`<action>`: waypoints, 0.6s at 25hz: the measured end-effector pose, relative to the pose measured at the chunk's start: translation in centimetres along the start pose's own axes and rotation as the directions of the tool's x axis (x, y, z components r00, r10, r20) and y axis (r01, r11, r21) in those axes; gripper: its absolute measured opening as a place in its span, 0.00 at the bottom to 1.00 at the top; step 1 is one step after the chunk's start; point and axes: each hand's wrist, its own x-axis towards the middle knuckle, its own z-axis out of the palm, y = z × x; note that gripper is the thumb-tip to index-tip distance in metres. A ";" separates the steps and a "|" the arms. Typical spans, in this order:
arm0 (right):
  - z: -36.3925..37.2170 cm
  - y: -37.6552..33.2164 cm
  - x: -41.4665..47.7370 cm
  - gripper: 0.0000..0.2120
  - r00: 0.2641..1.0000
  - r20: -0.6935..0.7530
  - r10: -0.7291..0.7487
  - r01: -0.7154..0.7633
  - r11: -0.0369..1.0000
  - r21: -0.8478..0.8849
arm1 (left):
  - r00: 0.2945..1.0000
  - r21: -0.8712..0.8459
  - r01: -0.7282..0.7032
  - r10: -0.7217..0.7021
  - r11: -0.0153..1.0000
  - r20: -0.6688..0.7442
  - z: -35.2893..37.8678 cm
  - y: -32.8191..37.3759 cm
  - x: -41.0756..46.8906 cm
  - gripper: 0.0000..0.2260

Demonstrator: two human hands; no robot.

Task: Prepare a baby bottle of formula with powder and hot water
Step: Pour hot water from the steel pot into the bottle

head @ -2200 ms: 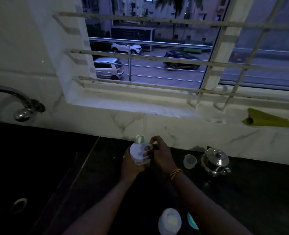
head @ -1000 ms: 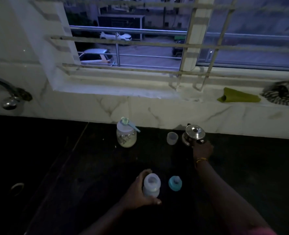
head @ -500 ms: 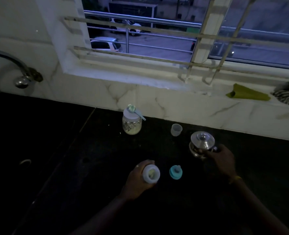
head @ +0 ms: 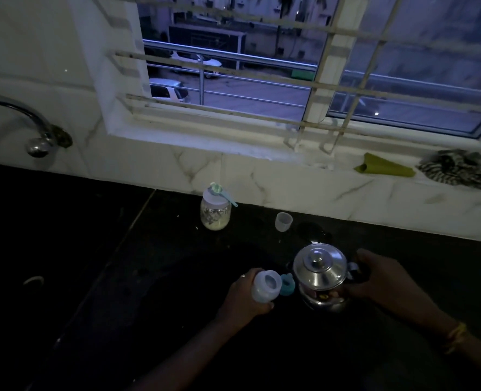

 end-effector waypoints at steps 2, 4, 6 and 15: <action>-0.5 -1.1 0.0 0.21 0.997 0.050 -0.066 0.069 0.994 -0.079 | 1.000 0.008 0.003 -0.003 1.000 0.018 -0.1 0.4 -0.2 0.29; -0.8 -1.8 0.2 0.20 0.988 0.118 -0.101 0.121 0.976 -0.179 | 1.000 0.003 0.010 -0.010 1.000 0.023 -0.3 0.7 -0.3 0.29; -1.1 -2.5 0.4 0.19 0.982 0.153 -0.110 0.145 0.960 -0.239 | 1.000 -0.007 0.008 -0.008 1.000 0.016 -0.3 0.8 -0.6 0.29; -1.8 -5.4 0.8 0.13 0.961 0.230 -0.153 0.243 0.862 -0.445 | 1.000 -0.039 0.011 -0.010 0.999 0.018 -0.3 0.5 -1.2 0.29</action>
